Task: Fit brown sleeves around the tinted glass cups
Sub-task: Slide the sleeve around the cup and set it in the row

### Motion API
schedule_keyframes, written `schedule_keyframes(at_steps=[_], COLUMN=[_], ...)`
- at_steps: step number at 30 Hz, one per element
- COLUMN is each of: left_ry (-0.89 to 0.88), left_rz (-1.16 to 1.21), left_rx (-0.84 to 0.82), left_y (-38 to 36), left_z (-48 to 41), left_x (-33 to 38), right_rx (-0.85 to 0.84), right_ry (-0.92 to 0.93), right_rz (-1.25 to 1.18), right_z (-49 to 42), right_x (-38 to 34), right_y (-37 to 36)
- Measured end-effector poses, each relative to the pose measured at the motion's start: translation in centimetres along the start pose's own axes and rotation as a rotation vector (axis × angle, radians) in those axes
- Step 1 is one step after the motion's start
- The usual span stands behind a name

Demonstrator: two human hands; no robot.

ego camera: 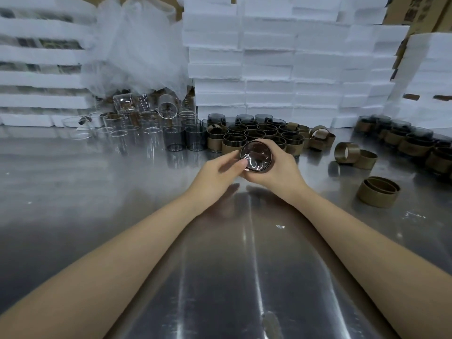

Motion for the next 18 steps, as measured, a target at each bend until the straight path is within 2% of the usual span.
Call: schedule_keyframes(at_steps=[4,10,18], left_ry=[0.122,0.183,0.188], left_rz=[0.218,0.245,0.339], left_rx=[0.074,0.133,-0.025], left_y=[0.6,0.7,1.0], left_z=[-0.2,-0.4,-0.8], left_x=[-0.6,-0.9,-0.6], right_rx=[-0.046,-0.105,-0.122], right_ry=[-0.022,0.0,0.044], right_rz=[-0.073,-0.063,-0.042], right_z=[0.1,0.0,0.2], right_x=[-0.1,-0.5,-1.1], right_y=[-0.6,-0.7,-1.0])
Point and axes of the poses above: each hand's wrist, its own z-axis away from the middle knuckle, its own y-axis out of the back of the hand, x = y × z, the point moved 4 cm from there along -z, towards the middle knuckle, and after that the axes turned 4 degrees about -y, right-handed, at the moved point
